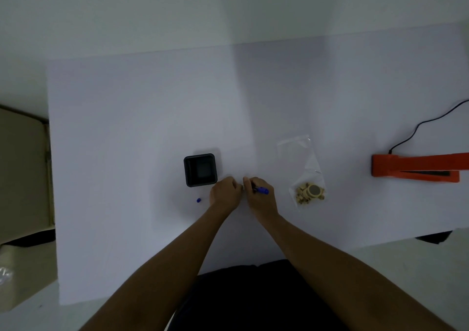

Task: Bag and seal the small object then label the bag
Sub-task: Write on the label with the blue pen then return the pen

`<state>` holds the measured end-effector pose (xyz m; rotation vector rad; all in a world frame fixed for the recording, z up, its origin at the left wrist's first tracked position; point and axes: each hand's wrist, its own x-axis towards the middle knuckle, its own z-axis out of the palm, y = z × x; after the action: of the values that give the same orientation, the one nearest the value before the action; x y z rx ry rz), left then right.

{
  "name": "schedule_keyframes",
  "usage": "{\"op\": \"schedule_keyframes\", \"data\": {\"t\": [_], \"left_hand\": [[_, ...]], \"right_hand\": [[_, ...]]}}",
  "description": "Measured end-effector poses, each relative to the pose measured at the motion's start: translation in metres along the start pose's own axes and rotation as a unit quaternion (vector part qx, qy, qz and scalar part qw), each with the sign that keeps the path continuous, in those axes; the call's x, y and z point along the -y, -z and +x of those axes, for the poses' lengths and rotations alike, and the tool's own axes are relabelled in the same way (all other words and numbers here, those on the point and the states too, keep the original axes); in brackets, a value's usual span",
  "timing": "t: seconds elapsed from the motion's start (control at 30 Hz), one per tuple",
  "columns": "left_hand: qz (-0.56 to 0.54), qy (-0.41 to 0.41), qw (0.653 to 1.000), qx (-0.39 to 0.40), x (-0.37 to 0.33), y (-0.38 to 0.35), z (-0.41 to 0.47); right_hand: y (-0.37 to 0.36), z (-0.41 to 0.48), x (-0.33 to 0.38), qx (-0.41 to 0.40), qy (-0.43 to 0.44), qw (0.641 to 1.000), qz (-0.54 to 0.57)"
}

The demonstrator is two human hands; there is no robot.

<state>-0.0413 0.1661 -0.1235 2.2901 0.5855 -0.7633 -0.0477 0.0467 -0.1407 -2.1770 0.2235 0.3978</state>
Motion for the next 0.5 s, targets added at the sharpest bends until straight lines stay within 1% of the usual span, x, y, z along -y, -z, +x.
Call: {"op": "schedule_keyframes", "data": {"t": [0.13,0.5], "left_hand": [[-0.002,-0.001,1.0,-0.001,0.0007,-0.0009,0.0004],[-0.007,-0.003,1.0,-0.001,0.0014,-0.0011,0.0005]], "right_hand": [[-0.0021,-0.0063,-0.0029,0.027,-0.007,0.999,0.015],[0.0052,-0.0043,-0.0054,0.01,0.026,1.0,0.001]]}}
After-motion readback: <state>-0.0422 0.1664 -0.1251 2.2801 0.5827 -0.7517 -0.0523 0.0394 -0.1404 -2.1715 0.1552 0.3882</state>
